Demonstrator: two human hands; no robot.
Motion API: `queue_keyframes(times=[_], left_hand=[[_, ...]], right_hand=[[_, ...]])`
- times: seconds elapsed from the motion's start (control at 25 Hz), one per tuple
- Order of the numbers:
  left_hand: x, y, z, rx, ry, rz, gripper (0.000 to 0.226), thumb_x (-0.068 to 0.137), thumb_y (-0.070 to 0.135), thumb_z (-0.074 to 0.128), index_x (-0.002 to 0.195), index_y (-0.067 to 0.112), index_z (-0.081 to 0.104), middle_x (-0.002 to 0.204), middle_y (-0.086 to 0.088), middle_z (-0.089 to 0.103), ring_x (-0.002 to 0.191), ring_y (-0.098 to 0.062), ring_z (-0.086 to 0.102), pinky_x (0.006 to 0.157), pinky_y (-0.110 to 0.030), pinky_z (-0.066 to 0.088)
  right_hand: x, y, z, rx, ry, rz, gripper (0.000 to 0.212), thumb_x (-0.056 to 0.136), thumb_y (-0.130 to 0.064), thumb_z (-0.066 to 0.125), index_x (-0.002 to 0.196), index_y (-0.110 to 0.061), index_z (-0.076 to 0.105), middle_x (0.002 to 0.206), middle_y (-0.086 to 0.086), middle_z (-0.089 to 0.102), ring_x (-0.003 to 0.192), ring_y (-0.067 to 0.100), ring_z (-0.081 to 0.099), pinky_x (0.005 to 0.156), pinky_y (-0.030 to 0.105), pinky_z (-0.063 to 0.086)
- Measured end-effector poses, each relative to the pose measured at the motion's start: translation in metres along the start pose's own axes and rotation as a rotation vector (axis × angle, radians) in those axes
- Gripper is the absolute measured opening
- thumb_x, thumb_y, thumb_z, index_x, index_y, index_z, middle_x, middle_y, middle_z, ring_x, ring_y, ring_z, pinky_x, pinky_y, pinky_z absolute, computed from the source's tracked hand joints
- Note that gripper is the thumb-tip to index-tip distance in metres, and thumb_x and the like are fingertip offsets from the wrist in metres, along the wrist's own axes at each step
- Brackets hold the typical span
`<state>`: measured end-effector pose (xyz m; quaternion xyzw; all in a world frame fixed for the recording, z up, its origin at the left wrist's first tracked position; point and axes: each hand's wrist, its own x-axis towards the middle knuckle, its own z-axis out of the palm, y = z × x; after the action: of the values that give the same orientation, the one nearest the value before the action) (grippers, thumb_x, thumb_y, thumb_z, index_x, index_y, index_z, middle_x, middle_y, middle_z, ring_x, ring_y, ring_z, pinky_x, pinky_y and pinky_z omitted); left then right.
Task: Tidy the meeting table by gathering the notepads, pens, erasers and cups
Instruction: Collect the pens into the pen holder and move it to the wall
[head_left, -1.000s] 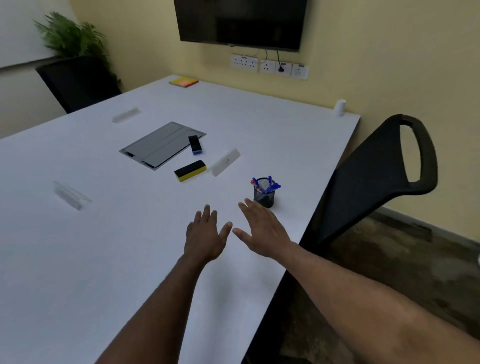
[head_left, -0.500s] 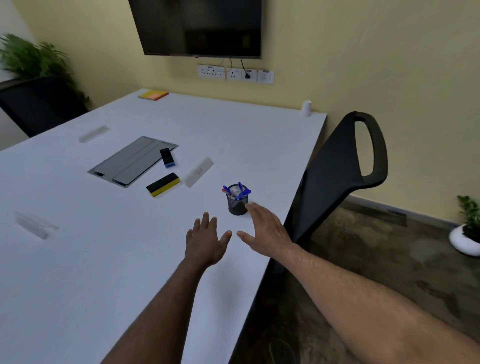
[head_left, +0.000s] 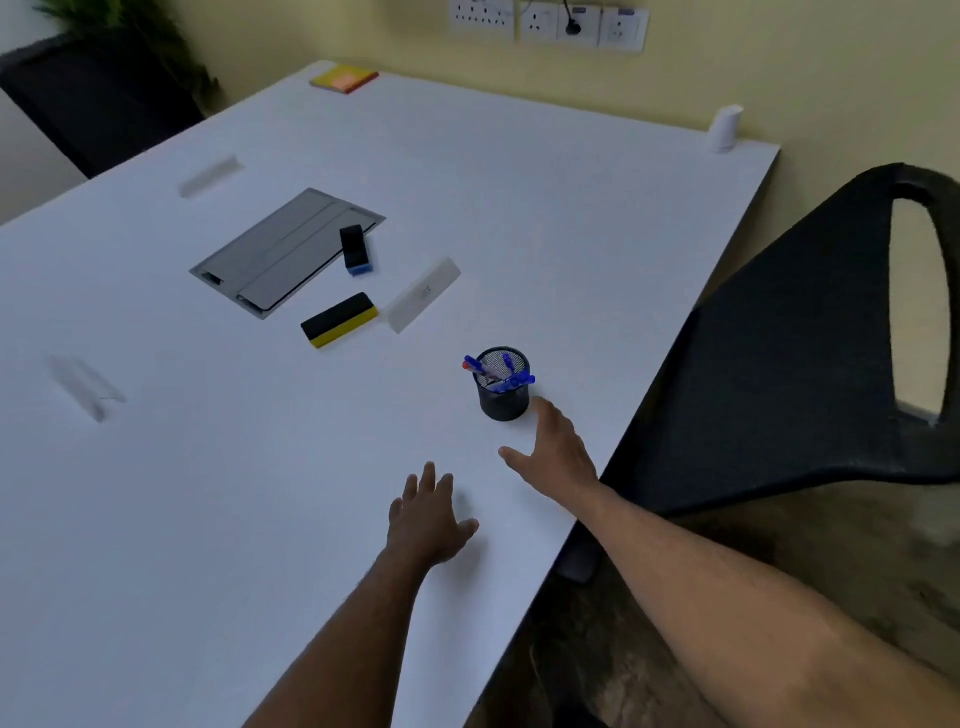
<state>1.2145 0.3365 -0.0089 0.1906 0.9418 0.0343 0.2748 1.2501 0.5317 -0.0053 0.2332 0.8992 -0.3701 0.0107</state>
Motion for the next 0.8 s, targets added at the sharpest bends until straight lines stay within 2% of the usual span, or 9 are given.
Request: queue_keyframes(times=[0.2, 0.32, 0.48, 0.68, 0.8], left_hand=[[0.020, -0.005, 0.020, -0.021, -0.151, -0.040, 0.097, 0.080, 0.053, 0.069, 0.154, 0.036, 0.009, 0.164, -0.001, -0.011, 0.150, -0.029, -0.003, 0.112, -0.052, 0.028], [0.026, -0.009, 0.028, 0.028, -0.151, -0.046, 0.101, 0.077, 0.049, 0.072, 0.153, 0.038, 0.005, 0.162, 0.000, -0.016, 0.150, -0.030, -0.004, 0.109, -0.053, 0.032], [0.032, -0.013, 0.030, 0.004, -0.140, -0.059, 0.100, 0.079, 0.046, 0.071, 0.152, 0.041, 0.003, 0.162, 0.002, -0.020, 0.150, -0.028, -0.008, 0.109, -0.055, 0.033], [0.030, -0.013, 0.032, -0.005, -0.132, -0.072, 0.099, 0.081, 0.046, 0.070, 0.152, 0.042, 0.001, 0.161, 0.004, -0.022, 0.150, -0.027, -0.009, 0.109, -0.054, 0.034], [0.025, -0.012, 0.033, -0.015, -0.138, -0.080, 0.097, 0.083, 0.045, 0.068, 0.153, 0.039, 0.001, 0.161, 0.004, -0.022, 0.150, -0.027, -0.009, 0.110, -0.055, 0.033]], right_hand=[[0.045, 0.011, 0.009, 0.174, 0.039, 0.098, 0.096, 0.073, -0.038, 0.079, 0.146, -0.017, 0.020, 0.149, 0.005, 0.035, 0.134, 0.026, 0.037, 0.103, 0.042, 0.041], [0.072, 0.009, 0.012, 0.256, 0.059, 0.148, 0.096, 0.068, -0.037, 0.082, 0.144, -0.019, 0.026, 0.145, 0.004, 0.041, 0.132, 0.025, 0.040, 0.102, 0.043, 0.043], [0.098, -0.001, 0.015, 0.394, 0.070, 0.104, 0.101, 0.058, -0.040, 0.088, 0.140, -0.021, 0.031, 0.138, 0.002, 0.048, 0.124, 0.023, 0.048, 0.100, 0.043, 0.046], [0.106, -0.004, 0.018, 0.446, 0.069, 0.016, 0.090, 0.056, -0.037, 0.089, 0.131, -0.025, 0.041, 0.128, -0.004, 0.057, 0.115, 0.020, 0.056, 0.095, 0.043, 0.051], [0.102, -0.011, 0.010, 0.470, 0.077, -0.020, 0.090, 0.055, -0.039, 0.089, 0.130, -0.025, 0.041, 0.129, -0.004, 0.056, 0.116, 0.019, 0.055, 0.096, 0.042, 0.050]])
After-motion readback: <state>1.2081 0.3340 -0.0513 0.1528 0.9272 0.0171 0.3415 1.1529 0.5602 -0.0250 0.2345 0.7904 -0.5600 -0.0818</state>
